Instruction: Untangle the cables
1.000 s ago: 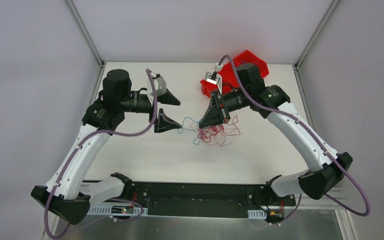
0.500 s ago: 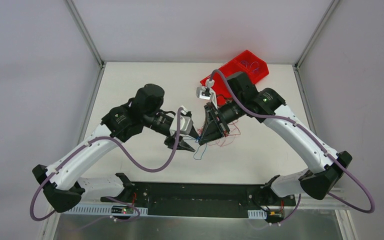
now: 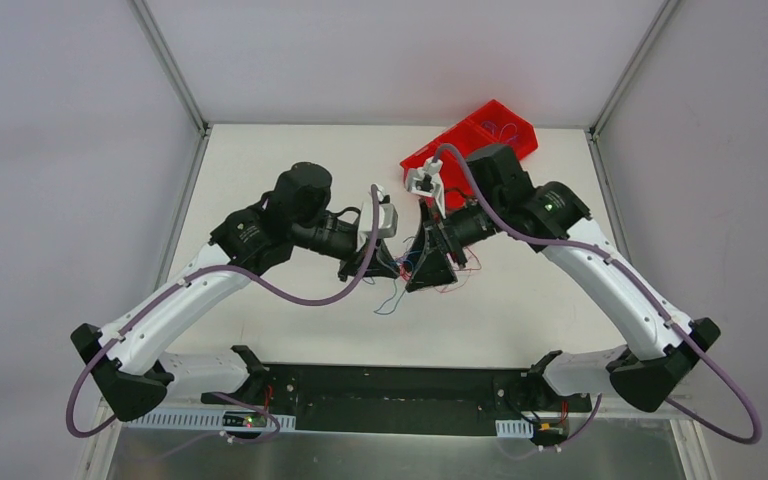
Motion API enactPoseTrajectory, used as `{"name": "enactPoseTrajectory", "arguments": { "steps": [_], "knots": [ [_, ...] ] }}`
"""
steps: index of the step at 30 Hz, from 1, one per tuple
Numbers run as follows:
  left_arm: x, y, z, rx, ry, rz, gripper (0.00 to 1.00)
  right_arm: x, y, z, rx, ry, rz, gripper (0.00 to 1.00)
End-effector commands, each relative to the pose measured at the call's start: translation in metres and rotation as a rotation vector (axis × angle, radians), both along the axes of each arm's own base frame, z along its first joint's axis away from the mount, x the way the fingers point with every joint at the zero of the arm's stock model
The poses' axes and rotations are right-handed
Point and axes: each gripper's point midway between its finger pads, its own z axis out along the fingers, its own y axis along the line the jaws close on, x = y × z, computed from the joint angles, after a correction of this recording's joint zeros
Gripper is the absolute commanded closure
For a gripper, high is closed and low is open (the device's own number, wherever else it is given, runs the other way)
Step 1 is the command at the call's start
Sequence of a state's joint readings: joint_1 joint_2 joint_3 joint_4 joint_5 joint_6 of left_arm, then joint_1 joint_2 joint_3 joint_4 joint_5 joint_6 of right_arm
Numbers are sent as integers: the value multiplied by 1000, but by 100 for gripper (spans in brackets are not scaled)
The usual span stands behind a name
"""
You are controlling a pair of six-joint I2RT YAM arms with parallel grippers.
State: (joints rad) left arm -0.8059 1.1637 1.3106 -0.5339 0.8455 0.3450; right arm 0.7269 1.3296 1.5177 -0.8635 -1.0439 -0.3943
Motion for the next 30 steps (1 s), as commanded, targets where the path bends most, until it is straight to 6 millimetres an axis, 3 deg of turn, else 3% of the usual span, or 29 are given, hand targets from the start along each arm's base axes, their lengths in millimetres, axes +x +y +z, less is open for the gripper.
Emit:
{"name": "enactPoseTrajectory", "arguments": {
  "steps": [1, 7, 12, 19, 21, 26, 30],
  "knots": [
    [2, -1, 17, -64, 57, 58, 100, 28, -12, 11, -2, -179, -157, 33],
    [9, -8, 9, -36, 97, 75, 100, 53, -15, 28, 0, -325, -276, 15],
    [11, -11, 6, -27, 121, 73, 100, 54, -14, 26, -1, -409, -261, 16],
    [17, -13, 8, -25, 148, 98, 100, 49, -10, 12, -20, -492, -203, 42],
    [21, -11, 11, -33, 169, 117, 100, 54, -13, 5, -42, -521, -216, 52],
    [24, -10, 18, -58, 199, 129, 100, 69, -17, -7, -86, -573, -278, 60],
    [24, -11, 20, -64, 209, 127, 100, 80, -14, 0, -71, -599, -340, 77]
  ]
}}
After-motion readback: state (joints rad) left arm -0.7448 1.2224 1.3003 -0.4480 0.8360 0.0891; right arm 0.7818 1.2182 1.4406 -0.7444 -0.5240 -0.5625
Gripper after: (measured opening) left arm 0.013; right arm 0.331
